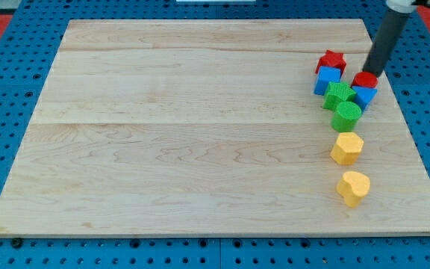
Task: Place blue triangle in bewteen green blocks
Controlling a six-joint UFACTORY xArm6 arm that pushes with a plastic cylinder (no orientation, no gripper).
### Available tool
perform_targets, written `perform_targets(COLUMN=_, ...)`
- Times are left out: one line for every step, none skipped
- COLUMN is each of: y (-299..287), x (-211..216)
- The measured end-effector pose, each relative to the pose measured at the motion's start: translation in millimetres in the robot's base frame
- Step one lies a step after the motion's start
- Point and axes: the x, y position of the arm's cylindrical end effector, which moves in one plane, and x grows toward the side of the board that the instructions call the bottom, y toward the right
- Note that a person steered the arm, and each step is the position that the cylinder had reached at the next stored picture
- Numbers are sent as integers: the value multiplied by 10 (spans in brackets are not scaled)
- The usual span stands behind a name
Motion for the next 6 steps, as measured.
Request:
perform_targets(y=6, x=4)
perform_targets(y=373, x=-33)
perform_targets(y=381, x=109)
perform_targets(y=196, x=299)
perform_targets(y=-194, x=642)
perform_targets(y=-392, x=955)
